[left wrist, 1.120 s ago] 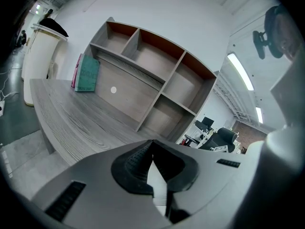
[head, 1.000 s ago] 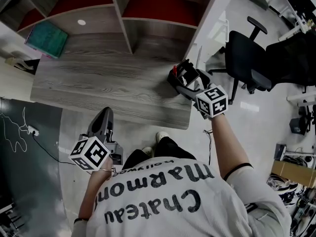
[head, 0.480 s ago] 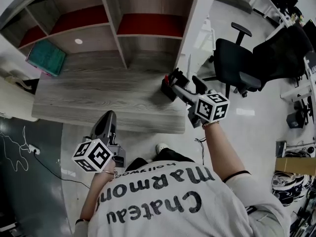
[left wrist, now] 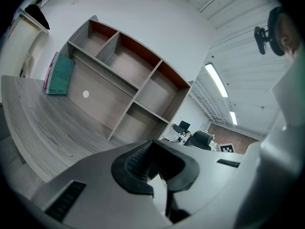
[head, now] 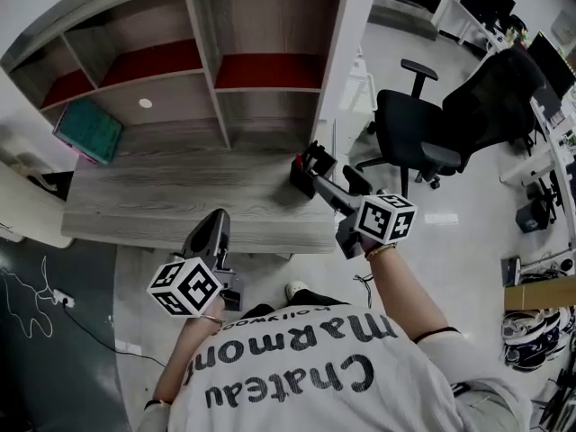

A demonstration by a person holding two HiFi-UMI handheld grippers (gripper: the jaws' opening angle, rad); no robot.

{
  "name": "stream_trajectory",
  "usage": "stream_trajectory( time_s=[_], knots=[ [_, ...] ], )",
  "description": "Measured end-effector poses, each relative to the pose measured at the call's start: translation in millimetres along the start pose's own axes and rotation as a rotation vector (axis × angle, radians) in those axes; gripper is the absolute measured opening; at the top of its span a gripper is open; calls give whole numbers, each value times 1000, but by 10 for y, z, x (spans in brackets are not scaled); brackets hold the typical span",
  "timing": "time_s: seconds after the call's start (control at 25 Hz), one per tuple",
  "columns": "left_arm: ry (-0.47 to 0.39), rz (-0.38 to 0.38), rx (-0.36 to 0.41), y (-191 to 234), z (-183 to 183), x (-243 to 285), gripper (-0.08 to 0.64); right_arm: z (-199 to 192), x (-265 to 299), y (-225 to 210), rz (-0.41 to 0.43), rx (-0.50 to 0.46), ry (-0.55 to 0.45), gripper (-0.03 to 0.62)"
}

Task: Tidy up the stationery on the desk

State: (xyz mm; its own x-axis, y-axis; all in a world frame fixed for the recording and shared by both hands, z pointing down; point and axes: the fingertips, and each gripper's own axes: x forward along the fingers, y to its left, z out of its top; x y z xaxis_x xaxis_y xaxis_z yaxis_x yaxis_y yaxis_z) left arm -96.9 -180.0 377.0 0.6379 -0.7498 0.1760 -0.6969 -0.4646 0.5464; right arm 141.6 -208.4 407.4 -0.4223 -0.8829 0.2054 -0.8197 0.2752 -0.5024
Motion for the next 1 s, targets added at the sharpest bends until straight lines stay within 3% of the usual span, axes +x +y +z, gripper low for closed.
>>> stream_trajectory(
  time_s=[0.24, 0.28, 0.32, 0.36, 0.48, 0.68, 1.0],
  knots=[
    [24, -56, 28, -120, -45, -47, 15, -147, -105, 443, 49, -5, -4, 423],
    [27, -67, 42, -153, -34, -40, 15, -153, -128, 502, 48, -9, -15, 369],
    [27, -78, 57, -188, -16, -32, 15, -154, -150, 553, 45, -13, -27, 275],
    [24, -87, 69, -222, 8, -28, 15, -161, -168, 601, 43, -17, -36, 232],
    [11, -111, 92, -307, 60, -36, 15, -219, -199, 741, 55, -20, -38, 230],
    [7, -134, 100, -410, 37, -104, 15, -268, -250, 938, 57, -36, -55, 164],
    [6, -115, 117, -378, -37, -315, 15, -362, -340, 1164, 20, -71, -98, 84]
  ],
)
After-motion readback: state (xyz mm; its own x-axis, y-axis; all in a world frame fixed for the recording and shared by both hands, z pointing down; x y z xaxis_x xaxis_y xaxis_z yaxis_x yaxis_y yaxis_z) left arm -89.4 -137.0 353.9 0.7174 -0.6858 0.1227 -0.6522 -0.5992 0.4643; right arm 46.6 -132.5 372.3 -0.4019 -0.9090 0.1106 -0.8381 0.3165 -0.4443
